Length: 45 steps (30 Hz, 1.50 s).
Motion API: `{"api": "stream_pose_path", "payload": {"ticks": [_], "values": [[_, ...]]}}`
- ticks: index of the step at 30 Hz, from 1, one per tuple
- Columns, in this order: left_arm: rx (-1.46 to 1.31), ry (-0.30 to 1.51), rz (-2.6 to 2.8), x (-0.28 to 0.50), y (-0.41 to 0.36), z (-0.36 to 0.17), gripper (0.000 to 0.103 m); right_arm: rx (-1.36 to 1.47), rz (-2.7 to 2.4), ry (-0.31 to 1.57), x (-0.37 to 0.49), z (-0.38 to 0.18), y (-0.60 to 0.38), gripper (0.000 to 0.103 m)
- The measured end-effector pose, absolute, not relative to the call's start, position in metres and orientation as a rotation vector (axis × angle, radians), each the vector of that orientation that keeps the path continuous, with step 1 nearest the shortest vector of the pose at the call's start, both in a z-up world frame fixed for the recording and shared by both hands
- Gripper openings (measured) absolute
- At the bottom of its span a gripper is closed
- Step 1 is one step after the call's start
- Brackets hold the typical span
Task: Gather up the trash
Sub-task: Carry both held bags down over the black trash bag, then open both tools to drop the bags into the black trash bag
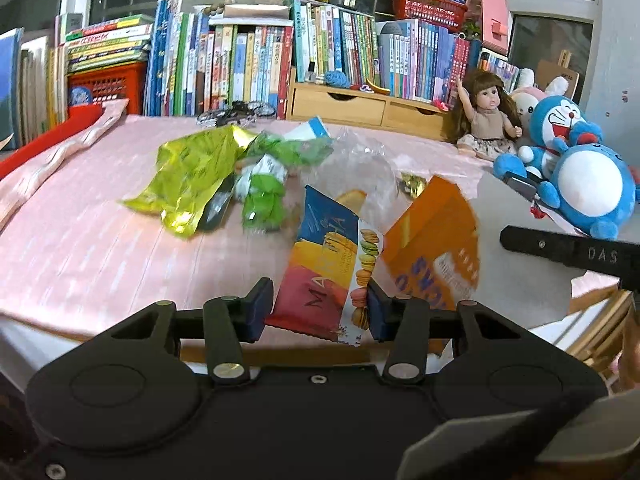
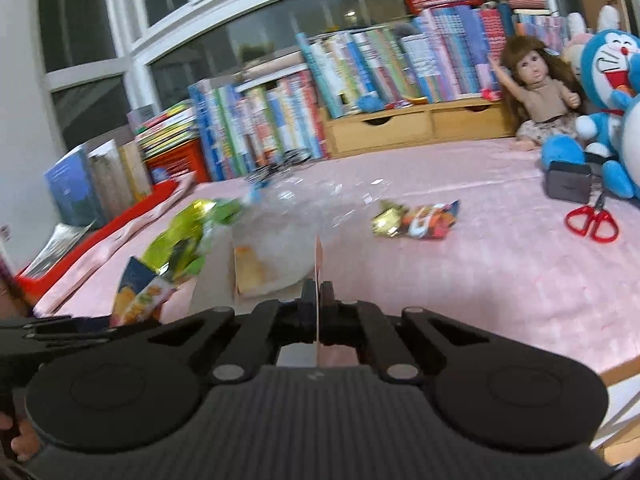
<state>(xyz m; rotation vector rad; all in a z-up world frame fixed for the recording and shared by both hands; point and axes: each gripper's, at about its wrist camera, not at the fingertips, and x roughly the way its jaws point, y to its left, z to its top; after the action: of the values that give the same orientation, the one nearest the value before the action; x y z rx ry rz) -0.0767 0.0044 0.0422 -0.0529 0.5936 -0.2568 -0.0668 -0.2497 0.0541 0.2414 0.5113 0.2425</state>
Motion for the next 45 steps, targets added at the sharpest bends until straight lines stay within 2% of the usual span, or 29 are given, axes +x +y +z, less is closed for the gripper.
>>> {"api": "stream_pose_path", "payload": {"ticks": [14, 31, 37, 39, 41, 42, 43, 45], "values": [[0.020, 0.815, -0.233, -0.135, 0.030, -0.013, 0.045, 0.189, 0.300, 0.657, -0.117, 0.014, -0.212, 0.003], [0.100, 1.119, -0.233, -0.118, 0.025, -0.109, 0.046, 0.146, 0.343, 0.964, -0.098, -0.081, -0.181, 0.003], [0.126, 1.159, -0.218, -0.111, 0.026, -0.122, 0.052, 0.153, 0.364, 1.042, -0.087, -0.105, -0.174, 0.004], [0.127, 1.170, -0.210, -0.110, 0.026, -0.126, 0.063, 0.162, 0.379, 1.062, -0.084, -0.111, -0.173, 0.006], [0.126, 1.181, -0.204, -0.107, 0.027, -0.128, 0.069, 0.179, 0.394, 1.079, -0.081, -0.116, -0.172, 0.016], [0.127, 1.185, -0.201, -0.103, 0.024, -0.127, 0.071, 0.189, 0.400, 1.089, -0.079, -0.119, -0.171, 0.019], [0.128, 1.188, -0.199, -0.103, 0.023, -0.127, 0.071, 0.196, 0.403, 1.095, -0.078, -0.120, -0.170, 0.026], [0.124, 1.190, -0.194, -0.100, 0.024, -0.130, 0.074, 0.197, 0.414, 1.098, -0.077, -0.122, -0.169, 0.030]]}}
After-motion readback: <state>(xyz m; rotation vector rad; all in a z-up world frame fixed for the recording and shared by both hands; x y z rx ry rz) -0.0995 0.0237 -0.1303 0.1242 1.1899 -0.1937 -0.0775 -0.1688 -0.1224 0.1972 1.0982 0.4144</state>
